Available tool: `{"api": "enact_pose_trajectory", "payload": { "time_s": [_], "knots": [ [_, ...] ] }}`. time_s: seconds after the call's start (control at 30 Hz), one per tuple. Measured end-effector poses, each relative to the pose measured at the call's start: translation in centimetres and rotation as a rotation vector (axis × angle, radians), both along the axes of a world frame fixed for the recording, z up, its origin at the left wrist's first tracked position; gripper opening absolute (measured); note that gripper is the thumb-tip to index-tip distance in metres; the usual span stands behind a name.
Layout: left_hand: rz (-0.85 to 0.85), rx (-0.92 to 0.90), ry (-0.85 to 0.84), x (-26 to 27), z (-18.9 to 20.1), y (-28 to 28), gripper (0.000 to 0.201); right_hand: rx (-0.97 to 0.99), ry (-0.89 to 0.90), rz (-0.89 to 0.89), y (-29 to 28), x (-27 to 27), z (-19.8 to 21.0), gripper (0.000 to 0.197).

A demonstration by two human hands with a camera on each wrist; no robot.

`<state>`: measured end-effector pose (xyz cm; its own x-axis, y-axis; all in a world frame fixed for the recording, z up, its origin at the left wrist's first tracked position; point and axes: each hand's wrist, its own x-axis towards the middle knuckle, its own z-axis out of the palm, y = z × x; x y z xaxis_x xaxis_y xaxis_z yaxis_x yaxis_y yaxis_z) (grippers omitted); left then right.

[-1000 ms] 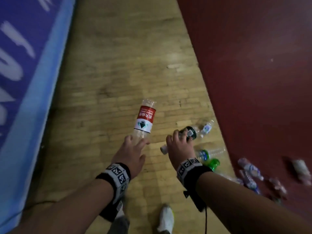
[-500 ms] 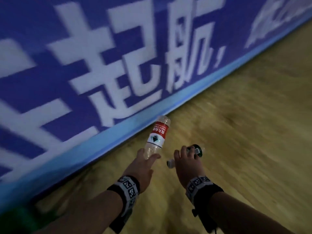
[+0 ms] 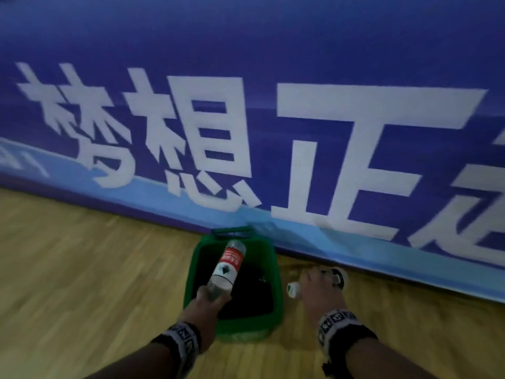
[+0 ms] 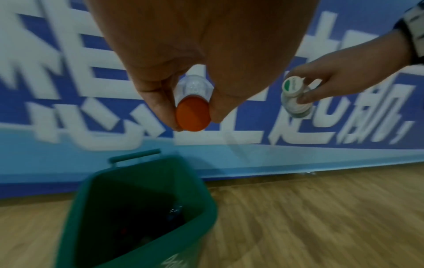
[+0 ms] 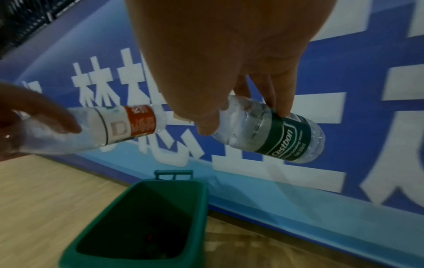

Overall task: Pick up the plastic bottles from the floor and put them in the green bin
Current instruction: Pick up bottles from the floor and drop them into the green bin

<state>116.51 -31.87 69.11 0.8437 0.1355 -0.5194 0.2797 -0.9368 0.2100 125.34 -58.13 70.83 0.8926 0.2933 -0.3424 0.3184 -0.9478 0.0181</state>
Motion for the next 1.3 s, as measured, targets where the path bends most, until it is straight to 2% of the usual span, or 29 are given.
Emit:
{"api": "enact_pose_trajectory", "payload": {
  "time_s": [0.13,0.27,0.53,0.63,0.73,0.83,0.93,1.0,1.17,1.3],
  "knots": [
    [0.045,-0.002,-0.026,2.4,-0.4,4.4,0.068,0.012,0.043,0.055,5.8,1.3,-1.5,0.053],
    [0.068,0.019,0.018,5.6,-1.2,6.0,0.069,-0.004,0.099,0.146,9.0,3.5,-3.5,0.067],
    [0.044,-0.075,0.078,9.5,-1.0,10.4,0.067,0.032,0.153,0.284,16.5,11.0,-6.0,0.063],
    [0.035,-0.07,0.068,10.0,-0.7,12.4,0.066,-0.031,0.121,0.256,18.4,12.4,-5.7,0.071],
    [-0.018,-0.093,0.058,11.0,-0.2,13.7,0.066,-0.101,0.122,0.173,19.1,12.9,-4.9,0.078],
    [-0.16,-0.117,0.028,12.8,0.3,14.5,0.067,-0.126,0.104,0.051,18.9,12.3,-4.1,0.075],
    [-0.33,-0.125,-0.03,14.6,0.7,13.4,0.067,-0.135,0.101,-0.179,16.6,9.3,-3.3,0.08],
    [-0.45,-0.145,-0.062,14.9,0.9,11.4,0.066,-0.137,0.132,-0.329,14.2,6.1,-2.4,0.076],
    [-0.833,-0.196,-0.093,13.1,1.9,2.1,0.064,-0.129,0.17,-0.677,5.6,-4.7,0.1,0.065],
    [-1.167,-0.118,-0.093,8.1,4.0,-8.9,0.057,-0.063,0.158,-1.001,-1.9,-16.0,0.8,0.07]
  ]
}}
